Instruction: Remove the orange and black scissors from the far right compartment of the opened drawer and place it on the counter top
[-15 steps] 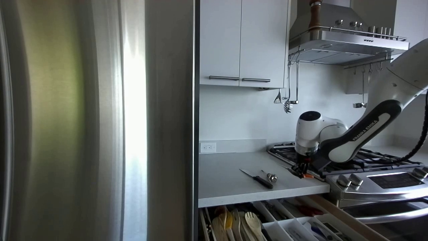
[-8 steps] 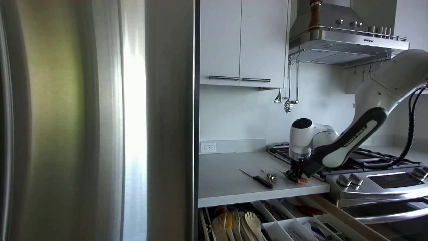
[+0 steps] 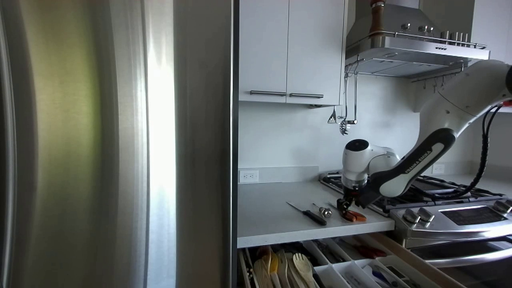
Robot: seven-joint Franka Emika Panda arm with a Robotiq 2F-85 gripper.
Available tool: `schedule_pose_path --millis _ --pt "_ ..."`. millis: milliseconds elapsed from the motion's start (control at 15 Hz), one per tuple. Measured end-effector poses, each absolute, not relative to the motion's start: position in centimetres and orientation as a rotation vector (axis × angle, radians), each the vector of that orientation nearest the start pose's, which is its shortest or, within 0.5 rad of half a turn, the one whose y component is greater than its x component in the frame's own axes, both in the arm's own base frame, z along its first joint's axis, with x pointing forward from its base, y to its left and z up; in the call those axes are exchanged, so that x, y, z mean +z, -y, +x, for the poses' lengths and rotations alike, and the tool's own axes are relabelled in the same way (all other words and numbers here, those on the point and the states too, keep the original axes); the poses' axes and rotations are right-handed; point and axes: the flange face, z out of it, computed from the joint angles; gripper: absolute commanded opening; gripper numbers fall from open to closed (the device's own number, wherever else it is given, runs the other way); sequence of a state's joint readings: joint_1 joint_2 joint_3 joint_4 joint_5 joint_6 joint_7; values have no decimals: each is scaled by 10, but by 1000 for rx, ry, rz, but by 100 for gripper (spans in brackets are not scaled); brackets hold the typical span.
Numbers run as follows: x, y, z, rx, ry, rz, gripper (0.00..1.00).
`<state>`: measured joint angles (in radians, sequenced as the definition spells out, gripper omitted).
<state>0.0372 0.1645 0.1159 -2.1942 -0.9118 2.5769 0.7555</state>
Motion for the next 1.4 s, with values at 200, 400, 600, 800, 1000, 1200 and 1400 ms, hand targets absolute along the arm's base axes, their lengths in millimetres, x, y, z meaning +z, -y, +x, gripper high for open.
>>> schedule_pose_path --millis 200,400,600,800,1000,1200,1400 --pt "339 -98 560 -703 216 -3420 100" --pt "357 -83 553 -518 197 -3405 100" --pt "379 -62 531 -244 201 -3369 100" --pt "421 -43 501 -87 232 -3261 100" --pt "470 -19 466 -67 210 -3165 100" --pt "504 1 427 -92 209 -3109 100" --pt "517 12 389 -91 272 -3063 100"
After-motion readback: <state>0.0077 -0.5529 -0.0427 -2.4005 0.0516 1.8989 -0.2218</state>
